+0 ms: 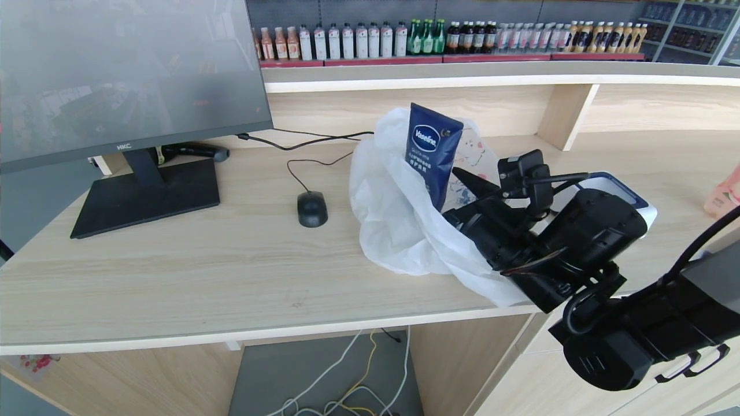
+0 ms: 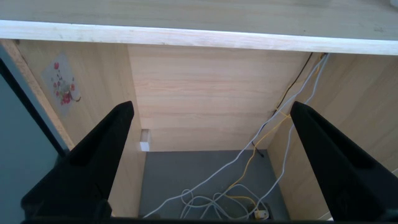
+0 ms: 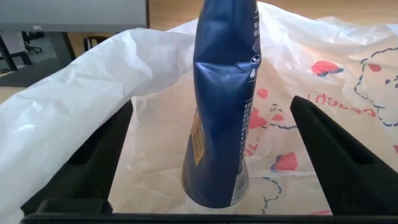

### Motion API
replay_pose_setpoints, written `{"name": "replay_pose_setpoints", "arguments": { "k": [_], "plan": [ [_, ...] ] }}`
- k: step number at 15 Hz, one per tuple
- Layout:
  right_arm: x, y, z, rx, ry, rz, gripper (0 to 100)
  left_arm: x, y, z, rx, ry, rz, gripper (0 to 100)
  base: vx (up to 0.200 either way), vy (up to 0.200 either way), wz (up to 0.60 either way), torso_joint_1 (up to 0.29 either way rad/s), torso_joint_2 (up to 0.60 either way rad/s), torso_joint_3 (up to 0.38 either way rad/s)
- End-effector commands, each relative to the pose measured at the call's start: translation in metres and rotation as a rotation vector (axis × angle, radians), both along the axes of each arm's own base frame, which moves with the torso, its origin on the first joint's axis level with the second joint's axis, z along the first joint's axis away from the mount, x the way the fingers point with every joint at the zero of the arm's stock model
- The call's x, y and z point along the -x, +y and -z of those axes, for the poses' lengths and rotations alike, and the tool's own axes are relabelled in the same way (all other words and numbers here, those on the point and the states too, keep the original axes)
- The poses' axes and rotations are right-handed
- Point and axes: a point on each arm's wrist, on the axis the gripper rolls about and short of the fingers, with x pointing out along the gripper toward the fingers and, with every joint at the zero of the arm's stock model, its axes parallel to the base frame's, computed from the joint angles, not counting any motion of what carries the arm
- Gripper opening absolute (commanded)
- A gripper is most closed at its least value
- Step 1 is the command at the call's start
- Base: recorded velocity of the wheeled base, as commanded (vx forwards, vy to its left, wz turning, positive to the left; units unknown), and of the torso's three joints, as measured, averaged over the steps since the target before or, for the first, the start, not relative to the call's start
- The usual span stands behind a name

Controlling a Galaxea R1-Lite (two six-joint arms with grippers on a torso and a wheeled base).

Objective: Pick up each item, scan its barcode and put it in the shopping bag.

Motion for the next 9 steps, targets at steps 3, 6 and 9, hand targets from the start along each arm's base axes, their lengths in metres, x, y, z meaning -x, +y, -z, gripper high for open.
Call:
{"name": "replay_pose_setpoints", "arguments": {
  "k": [3, 6, 9],
  "plan": [
    [0.011, -0.007, -0.016, -0.027, -0.035, -0.002, 100, 0.0, 0.0, 0.0, 0.0, 0.0, 0.0, 100, 0.0, 0.0, 0.0, 0.0, 0.0, 0.0],
    [0.013, -0.007, -0.02, -0.033, -0.046, -0.005, 100, 0.0, 0.0, 0.0, 0.0, 0.0, 0.0, 100, 0.0, 0.0, 0.0, 0.0, 0.0, 0.0],
    [0.018, -0.006, -0.026, -0.045, -0.063, -0.021, 100, 0.0, 0.0, 0.0, 0.0, 0.0, 0.0, 100, 0.0, 0.0, 0.0, 0.0, 0.0, 0.0]
  ]
}}
